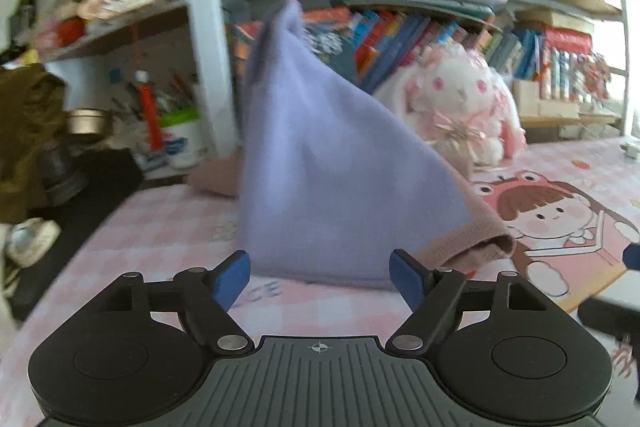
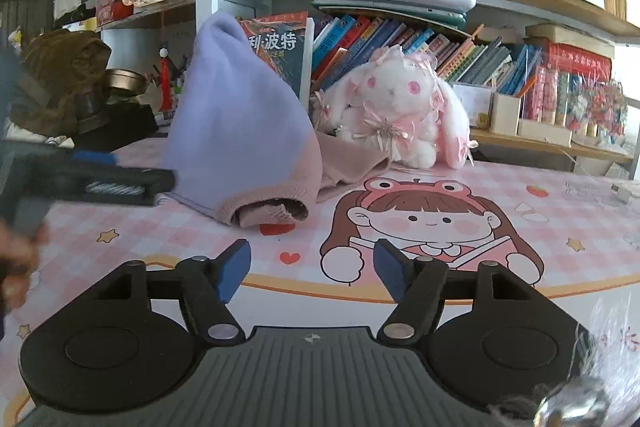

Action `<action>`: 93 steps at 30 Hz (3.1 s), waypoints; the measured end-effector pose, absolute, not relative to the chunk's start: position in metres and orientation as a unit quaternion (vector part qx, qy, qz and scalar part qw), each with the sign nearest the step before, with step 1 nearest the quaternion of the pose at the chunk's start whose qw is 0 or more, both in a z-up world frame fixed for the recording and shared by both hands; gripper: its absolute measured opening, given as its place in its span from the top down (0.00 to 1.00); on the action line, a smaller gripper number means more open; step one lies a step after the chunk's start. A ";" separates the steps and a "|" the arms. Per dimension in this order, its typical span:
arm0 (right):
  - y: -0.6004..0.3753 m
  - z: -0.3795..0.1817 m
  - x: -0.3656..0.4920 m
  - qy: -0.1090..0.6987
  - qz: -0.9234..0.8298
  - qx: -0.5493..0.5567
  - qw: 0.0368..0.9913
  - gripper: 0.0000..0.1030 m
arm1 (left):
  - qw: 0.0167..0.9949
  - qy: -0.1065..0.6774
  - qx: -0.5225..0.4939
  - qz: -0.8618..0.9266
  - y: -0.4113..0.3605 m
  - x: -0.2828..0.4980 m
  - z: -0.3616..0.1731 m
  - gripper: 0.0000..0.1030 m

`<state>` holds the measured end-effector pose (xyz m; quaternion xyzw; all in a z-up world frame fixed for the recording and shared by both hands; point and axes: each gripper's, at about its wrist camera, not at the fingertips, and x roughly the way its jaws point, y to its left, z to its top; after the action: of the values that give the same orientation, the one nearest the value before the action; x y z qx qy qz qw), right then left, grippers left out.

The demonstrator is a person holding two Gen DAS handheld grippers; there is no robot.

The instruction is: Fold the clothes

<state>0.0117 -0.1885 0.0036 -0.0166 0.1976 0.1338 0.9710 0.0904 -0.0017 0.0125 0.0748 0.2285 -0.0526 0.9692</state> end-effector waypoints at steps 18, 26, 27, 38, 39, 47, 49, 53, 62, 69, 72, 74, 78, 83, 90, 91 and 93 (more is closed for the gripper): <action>-0.194 0.005 0.010 0.187 0.122 -0.006 0.975 0.34 | 0.917 0.244 0.296 -0.111 -0.072 0.128 -0.026 0.72; -0.197 0.004 0.014 0.197 0.132 0.000 0.972 0.33 | 0.945 0.231 0.181 -0.143 -0.035 0.115 0.007 0.88; -0.196 0.004 0.015 0.199 0.136 -0.002 0.970 0.32 | 0.949 0.225 0.163 -0.151 -0.030 0.109 0.016 0.90; -0.166 0.005 -0.015 0.202 0.231 -0.105 0.946 0.32 | 0.950 0.163 0.098 -0.248 -0.018 0.010 0.083 0.98; -0.162 0.006 -0.020 0.201 0.238 -0.117 0.943 0.32 | 0.949 0.163 0.088 -0.254 -0.017 0.004 0.085 0.98; -0.140 0.016 -0.050 0.178 0.238 -0.198 0.934 0.33 | 0.949 0.135 0.077 -0.275 0.000 -0.047 0.102 0.98; -0.141 0.014 -0.062 0.167 0.244 -0.241 0.924 0.34 | 0.953 0.130 0.068 -0.263 0.015 -0.059 0.103 0.98; -0.157 0.008 -0.081 0.163 0.264 -0.291 0.905 0.34 | 0.957 0.133 0.033 -0.254 0.040 -0.071 0.103 0.98; -0.114 -0.010 -0.066 0.130 0.265 -0.356 0.887 0.35 | 0.956 0.148 0.008 -0.251 0.053 -0.083 0.091 0.98; -0.101 0.000 -0.039 0.120 0.252 -0.323 0.904 0.90 | 0.956 0.190 0.063 -0.216 0.037 -0.103 0.055 0.65; -0.117 0.022 -0.036 0.113 0.245 -0.271 0.924 0.91 | 0.952 0.209 0.099 -0.203 0.019 -0.113 0.032 0.50; -0.127 0.034 -0.034 0.112 0.244 -0.256 0.929 0.92 | 0.949 0.214 0.124 -0.195 0.005 -0.117 0.020 0.49; -0.141 0.048 -0.029 0.113 0.236 -0.246 0.933 0.92 | 0.944 0.206 0.200 -0.161 -0.028 -0.118 0.003 0.37; -0.147 0.055 -0.029 0.110 0.228 -0.243 0.936 0.93 | 0.923 0.200 0.308 -0.112 -0.073 -0.110 -0.023 0.35; -0.152 0.059 -0.030 0.105 0.221 -0.234 0.941 0.93 | 0.923 0.186 0.332 -0.063 -0.086 -0.094 -0.031 0.35; -0.154 0.061 -0.029 0.103 0.216 -0.229 0.944 0.93 | 0.922 0.187 0.333 -0.060 -0.084 -0.093 -0.031 0.35; -0.163 0.068 -0.028 0.095 0.206 -0.202 0.953 0.94 | 0.921 0.184 0.338 -0.053 -0.077 -0.093 -0.030 0.39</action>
<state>-0.0280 -0.1630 0.0683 -0.2017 0.0950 0.2062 0.9528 -0.0926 -0.0766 -0.0299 0.3381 0.1843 -0.0532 0.9214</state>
